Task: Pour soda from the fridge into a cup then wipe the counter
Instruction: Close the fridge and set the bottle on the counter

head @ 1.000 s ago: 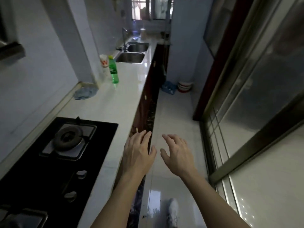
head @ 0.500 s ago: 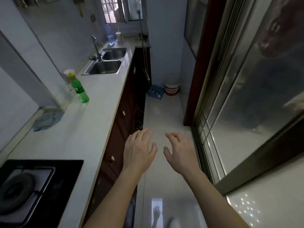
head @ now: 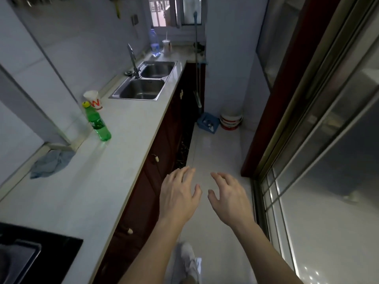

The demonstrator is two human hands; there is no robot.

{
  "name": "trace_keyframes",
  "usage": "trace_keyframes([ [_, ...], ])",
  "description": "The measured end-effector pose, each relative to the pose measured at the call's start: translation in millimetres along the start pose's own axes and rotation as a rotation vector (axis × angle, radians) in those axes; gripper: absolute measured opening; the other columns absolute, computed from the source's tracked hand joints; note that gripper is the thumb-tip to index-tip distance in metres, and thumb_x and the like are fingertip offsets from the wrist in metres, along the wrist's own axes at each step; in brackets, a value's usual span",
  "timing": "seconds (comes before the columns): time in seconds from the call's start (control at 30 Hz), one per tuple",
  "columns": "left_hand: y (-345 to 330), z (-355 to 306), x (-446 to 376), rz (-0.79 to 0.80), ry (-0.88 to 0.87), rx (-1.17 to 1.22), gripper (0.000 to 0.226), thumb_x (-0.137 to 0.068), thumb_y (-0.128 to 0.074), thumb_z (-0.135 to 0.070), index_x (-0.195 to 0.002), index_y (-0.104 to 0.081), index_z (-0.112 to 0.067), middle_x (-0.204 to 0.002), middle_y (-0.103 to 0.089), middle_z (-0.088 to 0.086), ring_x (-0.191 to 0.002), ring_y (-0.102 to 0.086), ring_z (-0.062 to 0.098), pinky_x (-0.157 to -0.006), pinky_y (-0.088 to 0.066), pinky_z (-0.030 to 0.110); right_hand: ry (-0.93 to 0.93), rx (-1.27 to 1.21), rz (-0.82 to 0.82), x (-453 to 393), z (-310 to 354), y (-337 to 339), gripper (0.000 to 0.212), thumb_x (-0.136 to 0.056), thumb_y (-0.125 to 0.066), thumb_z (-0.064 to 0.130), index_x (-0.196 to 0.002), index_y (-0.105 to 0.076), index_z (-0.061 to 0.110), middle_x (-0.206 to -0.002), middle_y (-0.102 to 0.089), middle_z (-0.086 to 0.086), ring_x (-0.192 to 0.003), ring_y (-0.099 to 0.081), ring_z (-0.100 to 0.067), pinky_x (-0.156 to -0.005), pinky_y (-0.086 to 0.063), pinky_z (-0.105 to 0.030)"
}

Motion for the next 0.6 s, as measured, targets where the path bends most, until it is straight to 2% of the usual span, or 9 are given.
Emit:
trace_keyframes([
  [0.17,-33,16,-75,-0.009,0.019,0.022,0.053,-0.091,-0.043,-0.042,-0.135,-0.057,-0.016,-0.134,-0.061,0.003,-0.121,-0.057,0.022,-0.103,-0.048,0.042,0.015,-0.007,0.039,-78,-13,-29,0.049,-0.09,-0.057,0.034,-0.135,-0.053,0.018,-0.127,-0.059,-0.004,-0.112,-0.057,-0.025,-0.094,-0.048,-0.039],
  [0.4,-68,71,-215,-0.025,0.038,0.051,0.048,-0.09,-0.061,-0.033,-0.134,-0.058,-0.015,-0.132,-0.062,0.005,-0.118,-0.058,0.023,-0.1,-0.048,0.04,0.013,0.04,0.026,-243,-31,-51,0.045,-0.089,-0.062,0.03,-0.13,-0.056,0.015,-0.12,-0.061,-0.007,-0.105,-0.059,-0.028,-0.089,-0.049,-0.04],
  [0.6,-81,112,-316,-0.005,0.068,0.047,0.056,-0.093,-0.039,-0.044,-0.141,-0.053,-0.017,-0.138,-0.058,0.006,-0.125,-0.054,0.024,-0.102,-0.047,0.045,0.029,0.018,0.056,-346,-24,-75,0.045,-0.09,-0.06,0.032,-0.132,-0.054,0.016,-0.119,-0.06,-0.006,-0.105,-0.057,-0.026,-0.089,-0.048,-0.037],
])
Point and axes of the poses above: each hand's wrist, its own x-axis away from the middle knuckle, its own y-axis out of the back of the hand, z = x × y, the point moved 4 cm from there along -x, towards the middle knuckle
